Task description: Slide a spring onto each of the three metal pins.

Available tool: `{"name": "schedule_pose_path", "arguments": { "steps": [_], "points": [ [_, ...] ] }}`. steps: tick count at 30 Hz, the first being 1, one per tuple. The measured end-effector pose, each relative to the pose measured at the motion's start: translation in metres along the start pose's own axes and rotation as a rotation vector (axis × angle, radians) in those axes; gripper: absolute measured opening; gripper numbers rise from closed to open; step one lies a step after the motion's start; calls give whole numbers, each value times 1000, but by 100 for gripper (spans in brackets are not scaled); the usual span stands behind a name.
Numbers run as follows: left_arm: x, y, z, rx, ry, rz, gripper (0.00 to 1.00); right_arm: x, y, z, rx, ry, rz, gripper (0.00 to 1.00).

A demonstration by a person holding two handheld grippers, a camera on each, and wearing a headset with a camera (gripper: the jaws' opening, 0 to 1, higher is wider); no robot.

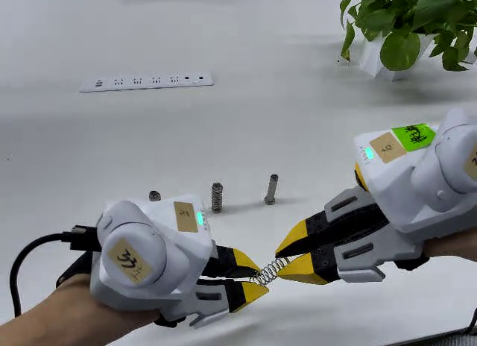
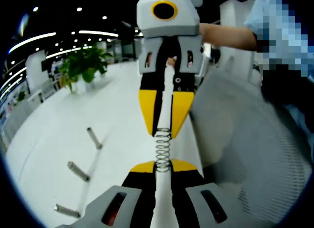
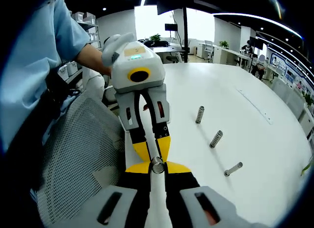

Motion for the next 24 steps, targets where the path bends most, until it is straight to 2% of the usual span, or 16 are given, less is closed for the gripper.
{"name": "schedule_pose_path", "arguments": {
  "steps": [4,12,14,16,17,24],
  "points": [
    [0,1,-1,-4,-5,1,10,-1,4,-1,-14,1,24,12],
    [1,2,-2,0,-9,4,9,0,-1,2,-39,8,38,12],
    [2,3,-3,5,-10,6,9,0,0,3,-42,15,62,12],
    [3,3,-4,8,-12,7,9,0,0,3,-45,16,64,16],
    [4,3,-5,7,-13,7,9,0,1,4,-52,19,65,21],
    [5,9,-6,30,-16,14,9,1,-6,0,-129,50,106,20]
  ]
}}
Point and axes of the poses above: the centre of the closed fingertips' face, and the gripper's own axes: z roughly backward along the fingers, x roughly to its right, y roughly out of its top, the point moved 2 cm from there along z, roughly backward along the fingers, and after that the axes turned 5 degrees about y, right-handed, at the moved point
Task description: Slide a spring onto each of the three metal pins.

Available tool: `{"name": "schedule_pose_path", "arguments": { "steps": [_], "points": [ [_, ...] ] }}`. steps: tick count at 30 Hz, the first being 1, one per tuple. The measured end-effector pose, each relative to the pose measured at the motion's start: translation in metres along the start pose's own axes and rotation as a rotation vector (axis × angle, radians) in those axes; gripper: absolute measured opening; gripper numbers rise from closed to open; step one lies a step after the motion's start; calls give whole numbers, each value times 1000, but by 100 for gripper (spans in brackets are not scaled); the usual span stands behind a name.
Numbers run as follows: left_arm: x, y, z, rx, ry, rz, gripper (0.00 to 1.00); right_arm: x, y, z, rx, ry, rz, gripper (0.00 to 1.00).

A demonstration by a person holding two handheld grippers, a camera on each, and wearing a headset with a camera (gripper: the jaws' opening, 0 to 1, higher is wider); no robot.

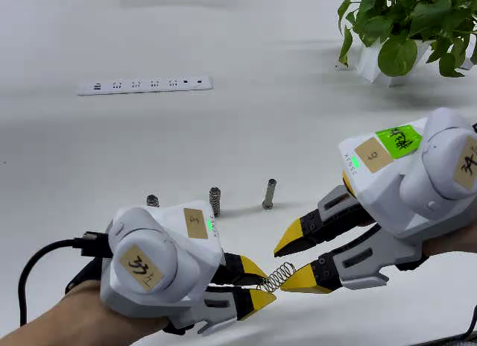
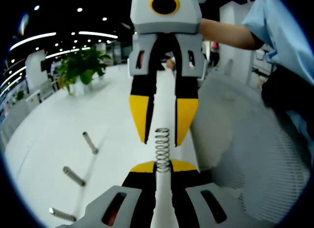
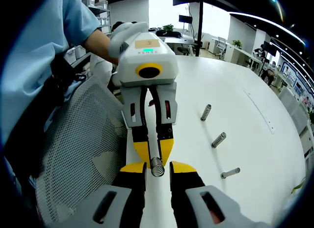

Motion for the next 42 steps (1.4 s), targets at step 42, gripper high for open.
{"name": "schedule_pose_path", "arguments": {
  "steps": [42],
  "points": [
    [4,10,0,90,35,48,12,-1,-4,-5,-87,78,-11,12]
  ]
}}
Point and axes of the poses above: the centre of the closed fingertips' face, and the gripper's own axes: z roughly backward along the fingers, x roughly to its right, y roughly out of its top, the point moved 2 cm from there along z, roughly backward along the fingers, and after that the axes turned 5 degrees about y, right-handed, at the moved point
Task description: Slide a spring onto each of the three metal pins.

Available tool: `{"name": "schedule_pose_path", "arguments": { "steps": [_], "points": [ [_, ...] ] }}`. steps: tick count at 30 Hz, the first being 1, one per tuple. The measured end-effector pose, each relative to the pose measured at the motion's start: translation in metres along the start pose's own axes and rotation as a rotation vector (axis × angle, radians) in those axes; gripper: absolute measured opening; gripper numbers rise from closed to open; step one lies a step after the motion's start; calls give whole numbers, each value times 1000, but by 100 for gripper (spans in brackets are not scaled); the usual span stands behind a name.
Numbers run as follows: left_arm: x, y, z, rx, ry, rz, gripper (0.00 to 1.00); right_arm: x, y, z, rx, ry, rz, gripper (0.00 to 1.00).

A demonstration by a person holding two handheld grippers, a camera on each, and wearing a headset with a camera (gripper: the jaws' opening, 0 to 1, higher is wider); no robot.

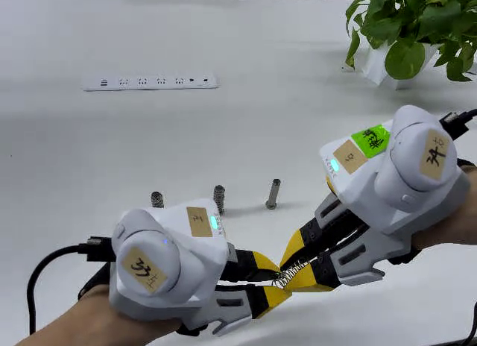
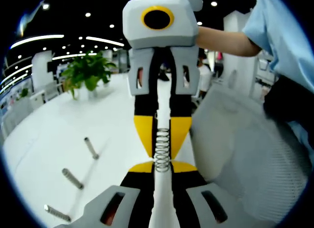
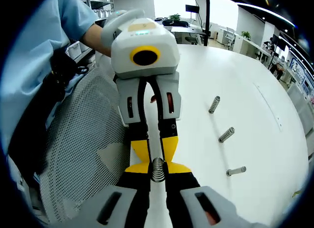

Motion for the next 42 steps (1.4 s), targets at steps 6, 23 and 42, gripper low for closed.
{"name": "schedule_pose_path", "arguments": {
  "steps": [6,23,42],
  "points": [
    [-12,-16,10,-23,99,32,30,11,-1,4,-26,-17,13,12],
    [-58,-53,71,0,409,249,74,45,-18,19,-145,-44,61,12],
    [-74,-80,112,-24,547,346,100,93,-10,37,-268,-62,150,12]
  ]
}}
Point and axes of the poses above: the centre of the closed fingertips' face, and the gripper's own axes: z roughly backward along the fingers, x roughly to its right, y roughly out of its top, the point moved 2 cm from there along z, roughly backward along the fingers, and after that the axes turned 5 degrees about y, right-handed, at the moved point
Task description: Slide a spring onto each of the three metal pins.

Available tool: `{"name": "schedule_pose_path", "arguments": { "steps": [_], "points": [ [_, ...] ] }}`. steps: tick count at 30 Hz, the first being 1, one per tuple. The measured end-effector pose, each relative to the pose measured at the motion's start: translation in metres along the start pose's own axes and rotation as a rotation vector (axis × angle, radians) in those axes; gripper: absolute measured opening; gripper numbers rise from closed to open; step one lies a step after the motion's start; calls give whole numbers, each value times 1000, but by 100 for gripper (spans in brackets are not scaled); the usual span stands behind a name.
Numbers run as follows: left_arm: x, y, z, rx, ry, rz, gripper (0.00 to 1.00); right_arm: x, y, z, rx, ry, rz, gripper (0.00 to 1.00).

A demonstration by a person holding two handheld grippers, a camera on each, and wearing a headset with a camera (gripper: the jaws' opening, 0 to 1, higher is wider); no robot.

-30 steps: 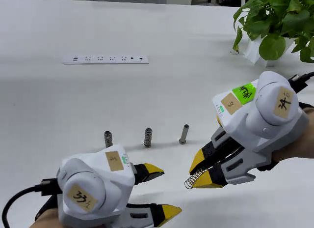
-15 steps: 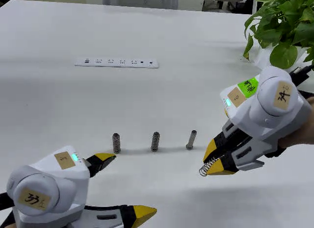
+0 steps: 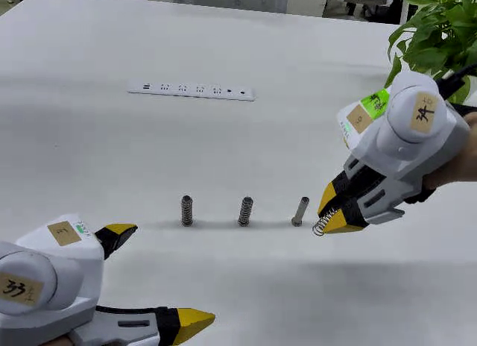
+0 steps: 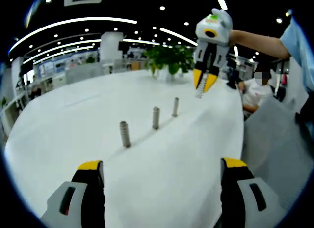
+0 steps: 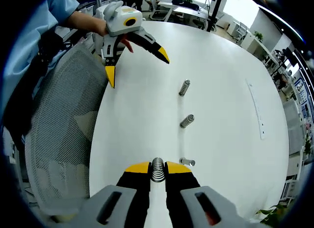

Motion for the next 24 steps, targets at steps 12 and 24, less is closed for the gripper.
{"name": "schedule_pose_path", "arguments": {
  "steps": [12,24],
  "points": [
    [-4,-1,9,13,13,11,100,32,-12,2,-106,-18,59,12],
    [-3,-4,9,12,10,29,100,46,-11,-2,-148,-12,95,12]
  ]
}}
Point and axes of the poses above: the centre of the closed fingertips' face, and the gripper's own axes: z roughly backward along the fingers, x roughly to its right, y roughly out of its top, the point moved 2 cm from there along z, roughly backward along the fingers, and after that the axes turned 5 degrees about y, right-handed, at the moved point
